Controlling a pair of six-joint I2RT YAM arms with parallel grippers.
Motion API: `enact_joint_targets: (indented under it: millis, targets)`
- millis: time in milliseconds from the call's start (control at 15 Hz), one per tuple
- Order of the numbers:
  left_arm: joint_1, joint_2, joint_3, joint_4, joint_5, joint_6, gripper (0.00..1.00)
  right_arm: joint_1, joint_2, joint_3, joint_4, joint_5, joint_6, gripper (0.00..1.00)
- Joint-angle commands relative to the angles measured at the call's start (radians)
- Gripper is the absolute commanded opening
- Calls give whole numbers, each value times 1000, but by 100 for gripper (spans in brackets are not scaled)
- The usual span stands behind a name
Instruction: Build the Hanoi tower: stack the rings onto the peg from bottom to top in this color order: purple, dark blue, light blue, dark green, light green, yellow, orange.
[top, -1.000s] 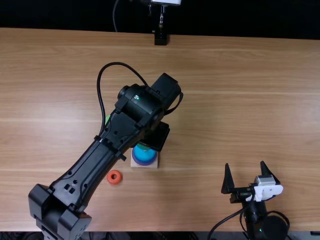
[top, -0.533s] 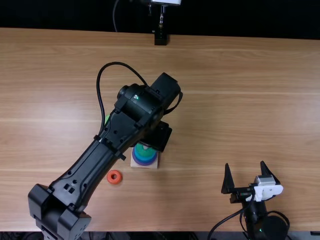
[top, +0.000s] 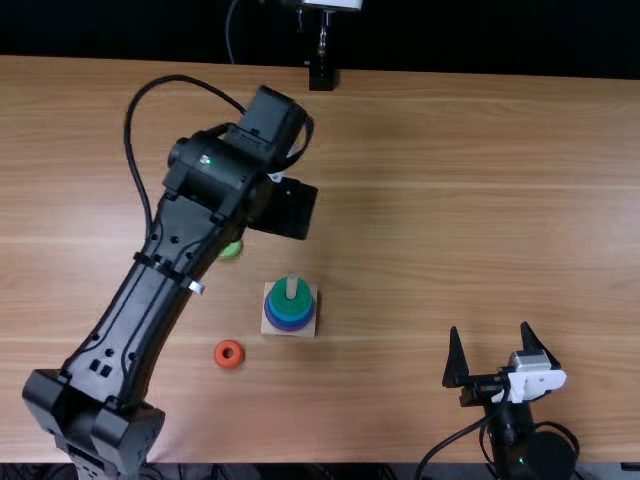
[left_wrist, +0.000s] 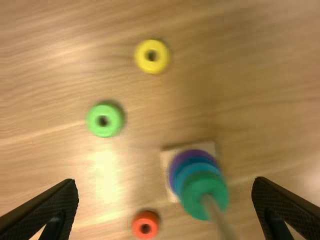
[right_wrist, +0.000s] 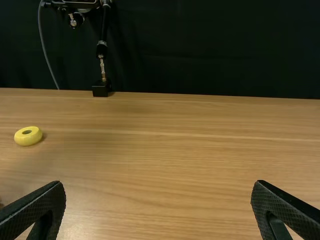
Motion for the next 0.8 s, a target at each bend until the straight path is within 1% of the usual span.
enact_joint_targets:
  millis: [0, 67, 133, 200, 267, 333, 400, 467, 533, 600, 733]
  targets:
    - [28, 17, 13, 0, -96, 101, 100, -14, -13, -9, 5, 0, 2, 100]
    - [31, 17, 5, 0, -113, 189, 100, -14, -13, -9, 5, 0, 2, 100]
    - [46, 22, -7, 2, -111, 256, 100, -14, -13, -9, 5, 0, 2, 100]
    - [69, 44, -36, 15, -109, 287, 100, -14, -13, -9, 5, 0, 2, 100]
    - [88, 67, -80, 78, -90, 296, 100, -14, -13, -9, 5, 0, 2, 100]
    - [95, 73, -148, 175, -50, 298, 100, -14, -13, -9, 5, 0, 2, 100]
    - [100, 73, -200, 236, -19, 298, 100, -14, -13, -9, 5, 0, 2, 100]
    - [126, 70, -317, 374, 26, 298, 100, -14, -13, -9, 5, 0, 2, 100]
    - [138, 67, -389, 466, 33, 294, 100, -14, -13, -9, 5, 0, 2, 100]
    - [144, 63, -458, 534, 33, 294, 100, -14, -13, -9, 5, 0, 2, 100]
    - [169, 63, -567, 595, 40, 296, 100, -14, -13, -9, 5, 0, 2, 100]
